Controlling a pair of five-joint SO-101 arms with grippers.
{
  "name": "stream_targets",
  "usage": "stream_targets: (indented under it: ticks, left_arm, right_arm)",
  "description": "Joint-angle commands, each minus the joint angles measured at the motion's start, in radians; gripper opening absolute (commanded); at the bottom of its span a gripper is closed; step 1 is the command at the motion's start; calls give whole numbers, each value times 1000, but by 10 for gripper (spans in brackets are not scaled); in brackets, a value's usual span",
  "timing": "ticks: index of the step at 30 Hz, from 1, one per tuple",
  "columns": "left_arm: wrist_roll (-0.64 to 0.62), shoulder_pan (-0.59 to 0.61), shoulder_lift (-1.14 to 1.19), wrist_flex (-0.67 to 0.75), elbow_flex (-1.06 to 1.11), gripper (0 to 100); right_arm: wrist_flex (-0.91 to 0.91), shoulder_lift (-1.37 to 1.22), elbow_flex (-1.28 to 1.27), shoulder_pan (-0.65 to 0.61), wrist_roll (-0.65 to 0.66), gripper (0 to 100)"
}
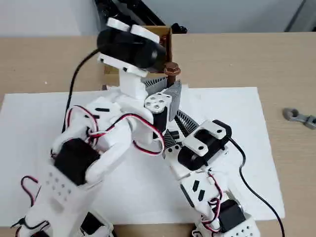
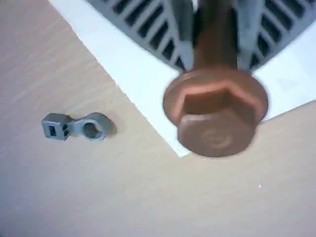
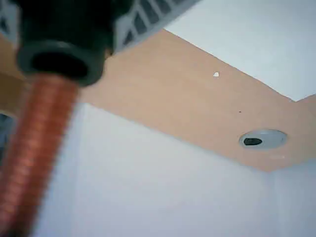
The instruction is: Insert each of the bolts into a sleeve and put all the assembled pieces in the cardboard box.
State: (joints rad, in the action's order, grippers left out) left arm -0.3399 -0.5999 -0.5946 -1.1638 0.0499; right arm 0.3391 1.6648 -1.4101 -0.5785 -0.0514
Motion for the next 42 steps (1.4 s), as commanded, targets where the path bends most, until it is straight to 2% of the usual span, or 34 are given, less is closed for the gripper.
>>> stream_targets:
  ticks: [1,15,21,30,42]
  left_arm:
    - [9,15,-25,43,-1,6]
    - [38,18,-25,66,48,6]
    - [38,72,-26,106,107,6]
    - [38,75,-26,103,107,6]
    - [-46,77,-26,138,150,6]
  right_arm:
    - [-25,7,12,-5,11,4]
    - [-25,7,12,-5,11,4]
    - [-25,7,12,-5,11,4]
    - [-25,2,12,-5,11,4]
    - [-31,7,12,-5,11,4]
